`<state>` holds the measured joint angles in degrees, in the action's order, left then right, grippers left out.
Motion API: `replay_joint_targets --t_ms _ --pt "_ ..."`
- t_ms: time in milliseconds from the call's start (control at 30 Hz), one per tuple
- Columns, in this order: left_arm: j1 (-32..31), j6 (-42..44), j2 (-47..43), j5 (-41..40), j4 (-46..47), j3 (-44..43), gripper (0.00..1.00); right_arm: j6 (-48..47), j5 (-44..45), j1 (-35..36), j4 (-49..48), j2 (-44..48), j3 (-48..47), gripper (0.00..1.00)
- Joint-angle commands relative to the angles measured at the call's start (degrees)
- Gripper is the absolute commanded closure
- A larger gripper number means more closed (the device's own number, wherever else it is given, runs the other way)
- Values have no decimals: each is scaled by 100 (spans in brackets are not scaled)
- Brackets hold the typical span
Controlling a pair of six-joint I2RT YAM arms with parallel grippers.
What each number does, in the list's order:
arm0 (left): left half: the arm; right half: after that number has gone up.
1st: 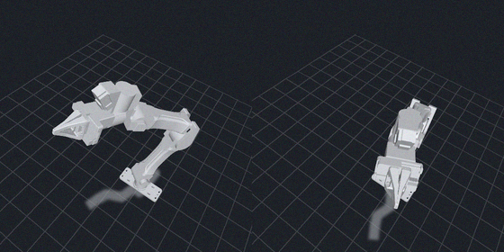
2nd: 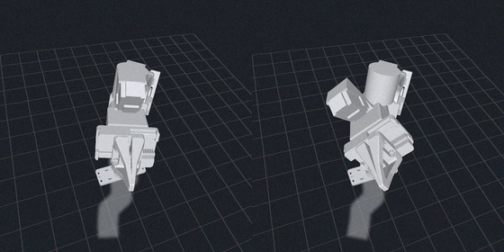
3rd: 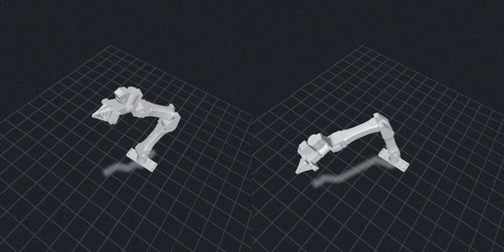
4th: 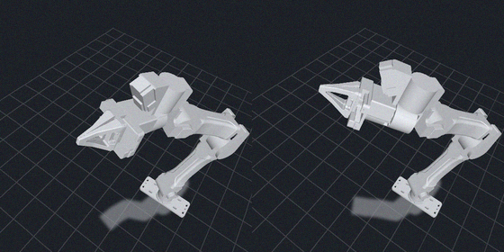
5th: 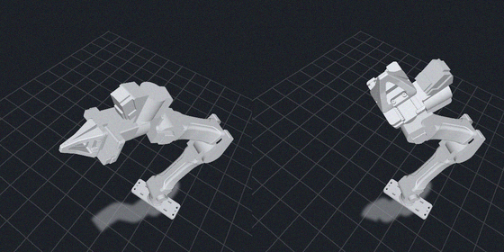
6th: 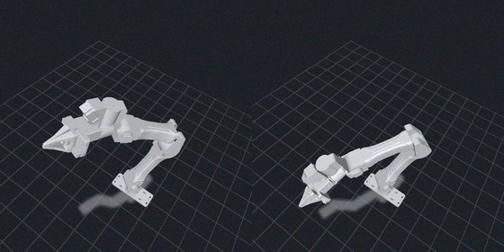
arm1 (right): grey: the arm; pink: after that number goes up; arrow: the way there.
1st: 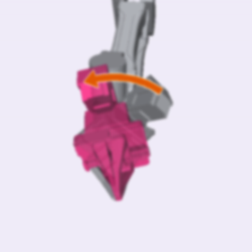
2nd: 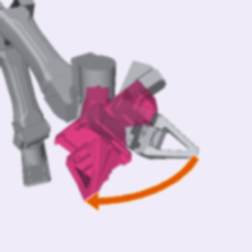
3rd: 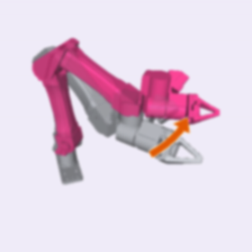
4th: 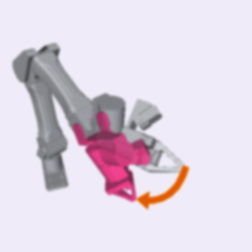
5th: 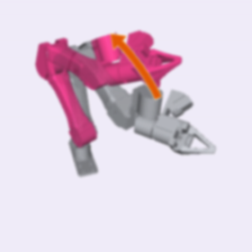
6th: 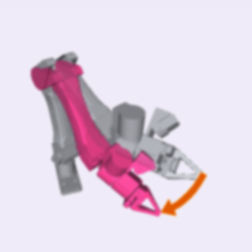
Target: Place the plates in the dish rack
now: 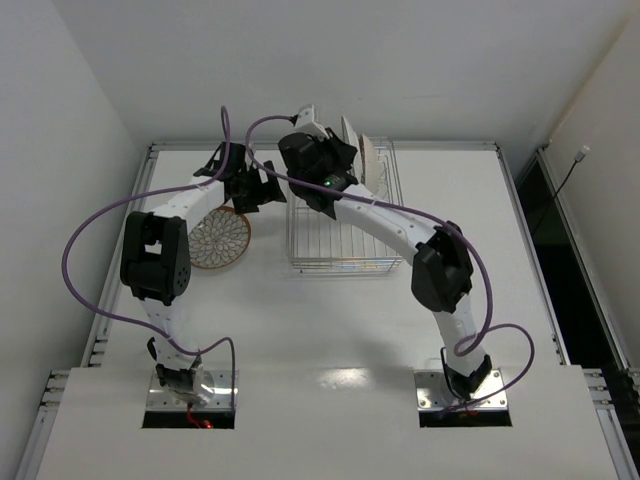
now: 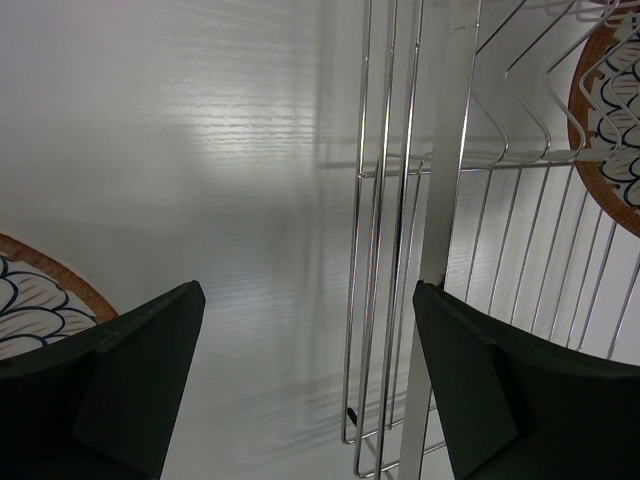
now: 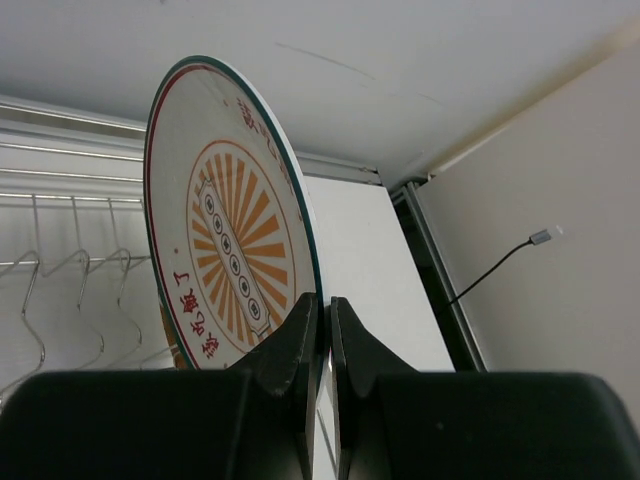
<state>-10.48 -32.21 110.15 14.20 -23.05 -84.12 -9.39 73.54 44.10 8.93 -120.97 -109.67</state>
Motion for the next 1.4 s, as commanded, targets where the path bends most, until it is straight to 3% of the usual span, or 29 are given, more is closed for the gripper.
replay_joint_targets --t_ms 0,367,600,767,867,1033,1133,1267,1367 --pt "-15 -93 -301 329 151 -52 16 -520 504 -94 -805 -93 -354 100" --pt "-15 -146 -301 329 151 -52 16 -336 574 -147 -453 -999 -1232 100" --pt "-15 -146 -301 329 151 -52 16 674 266 -147 687 -1184 -1373 100" --pt "-15 -146 -301 329 151 -52 16 2360 -725 -445 1997 -1131 -1373 96" --pt "-15 -146 -301 329 151 -52 16 2652 -999 -499 2131 -894 -1146 89" --pt "-15 -146 -301 382 151 -52 16 2653 -1140 -499 2069 -438 -960 41" --pt "-15 -67 -301 278 151 -52 16 2653 -1140 -499 2200 -200 -846 26" --pt "-15 126 -353 -355 -182 -228 16 2801 -1078 -289 2315 781 -329 24" --pt "-15 267 -415 -873 -270 -228 16 2802 -1630 80 2088 1635 584 24"
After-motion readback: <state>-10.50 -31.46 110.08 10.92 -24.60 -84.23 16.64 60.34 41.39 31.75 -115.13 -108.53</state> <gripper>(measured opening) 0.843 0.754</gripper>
